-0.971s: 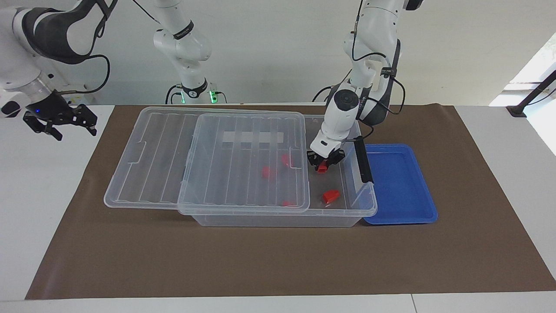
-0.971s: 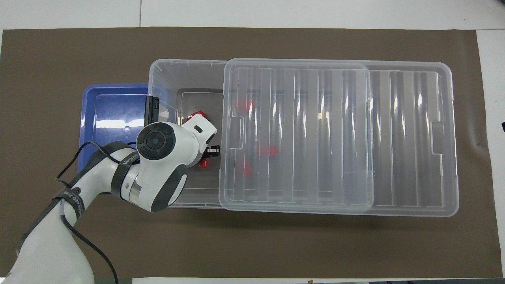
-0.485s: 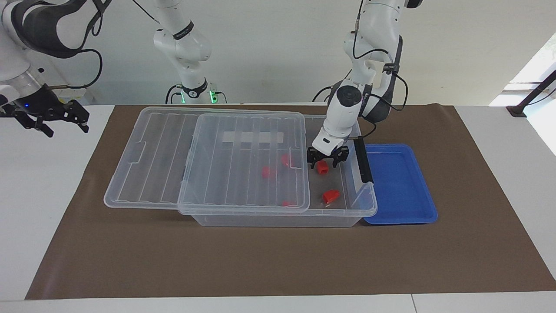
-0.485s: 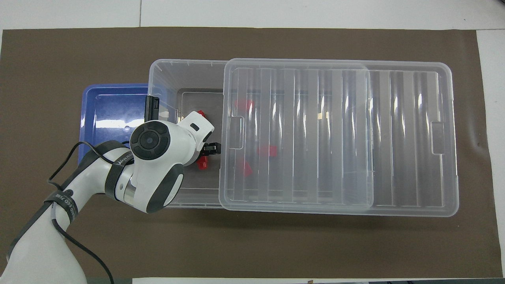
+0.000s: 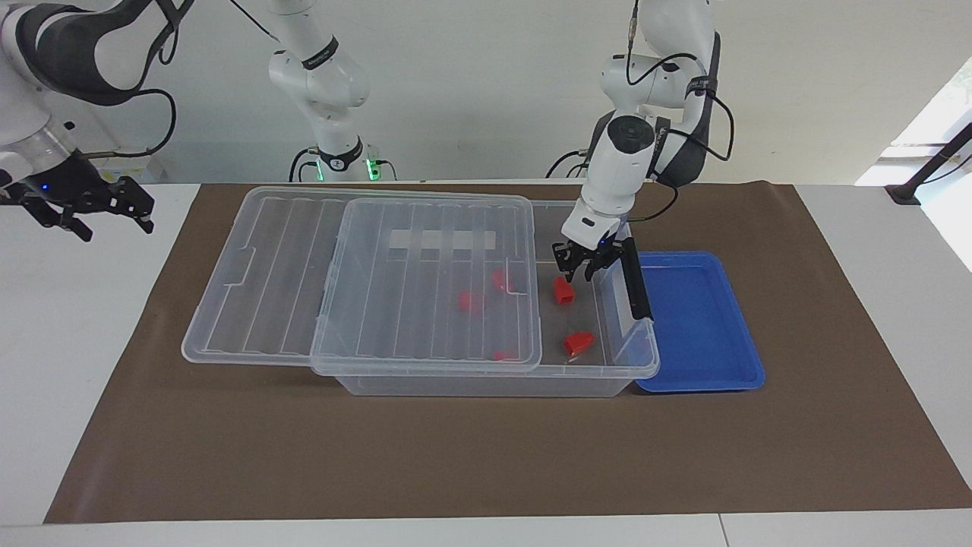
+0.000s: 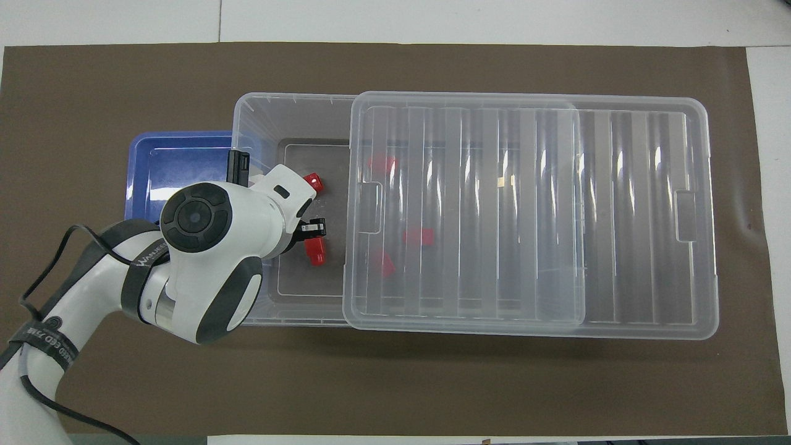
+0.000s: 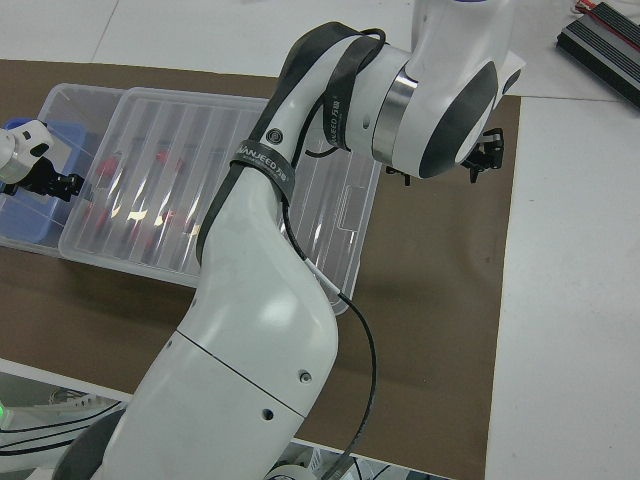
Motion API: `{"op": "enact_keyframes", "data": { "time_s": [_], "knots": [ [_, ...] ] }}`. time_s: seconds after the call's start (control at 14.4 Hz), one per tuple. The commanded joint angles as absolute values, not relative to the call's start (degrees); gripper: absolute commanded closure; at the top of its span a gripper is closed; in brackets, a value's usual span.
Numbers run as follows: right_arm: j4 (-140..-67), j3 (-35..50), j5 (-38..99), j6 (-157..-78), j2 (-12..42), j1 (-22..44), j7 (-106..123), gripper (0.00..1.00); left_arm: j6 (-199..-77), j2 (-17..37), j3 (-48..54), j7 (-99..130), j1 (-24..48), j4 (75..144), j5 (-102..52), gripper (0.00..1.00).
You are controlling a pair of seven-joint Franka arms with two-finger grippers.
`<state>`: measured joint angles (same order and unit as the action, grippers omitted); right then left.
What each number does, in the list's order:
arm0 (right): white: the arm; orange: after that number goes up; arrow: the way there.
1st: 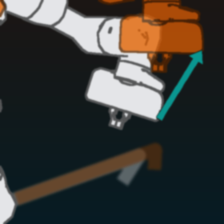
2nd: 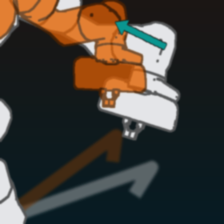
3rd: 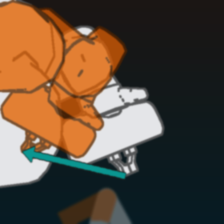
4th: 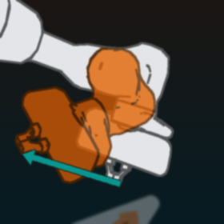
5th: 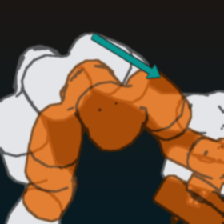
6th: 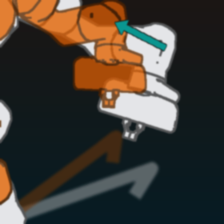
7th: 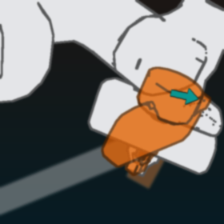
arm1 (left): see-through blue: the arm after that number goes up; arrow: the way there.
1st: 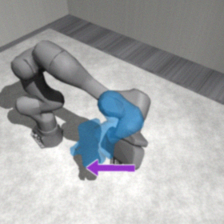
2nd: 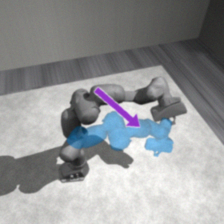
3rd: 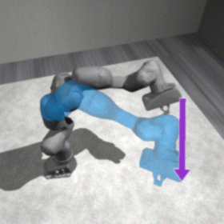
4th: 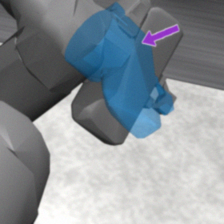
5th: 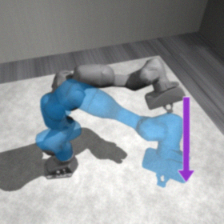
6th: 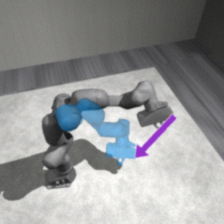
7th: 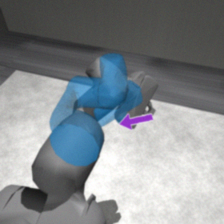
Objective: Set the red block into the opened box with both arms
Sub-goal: 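Lower the red block into the box and open the left gripper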
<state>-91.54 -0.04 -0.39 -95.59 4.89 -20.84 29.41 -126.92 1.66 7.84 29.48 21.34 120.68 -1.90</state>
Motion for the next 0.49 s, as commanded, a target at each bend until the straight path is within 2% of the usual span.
{"op": "enact_keyframes", "data": {
  "time_s": [0.0,0.07,0.14,0.21,0.42],
  "knots": [
    [-90.3,0.4,-0.9,-94.5,5.5,-21.4,30.8,0.00,-123.1,-1.3,7.9,29.6,20.7,119.9,-2.1,0.45],
    [-90.4,0.4,-0.9,-94.7,5.5,-21.4,30.8,0.00,-121.7,-2.4,7.9,29.3,20.3,119.6,-2.0,0.33],
    [-90.8,0.4,-0.9,-94.9,5.5,-21.4,30.8,0.05,-120.6,-4.0,7.9,28.8,19.9,119.3,-1.6,0.11],
    [-91.1,0.4,-0.9,-95.3,5.5,-21.3,30.8,0.19,-119.5,-5.6,7.9,28.4,18.6,119.0,-0.9,0.00],
    [-94.1,0.4,-0.9,-97.5,4.8,-20.5,30.6,1.00,-111.0,-7.2,8.0,24.2,14.7,113.2,-0.5,0.00]
  ]
}}
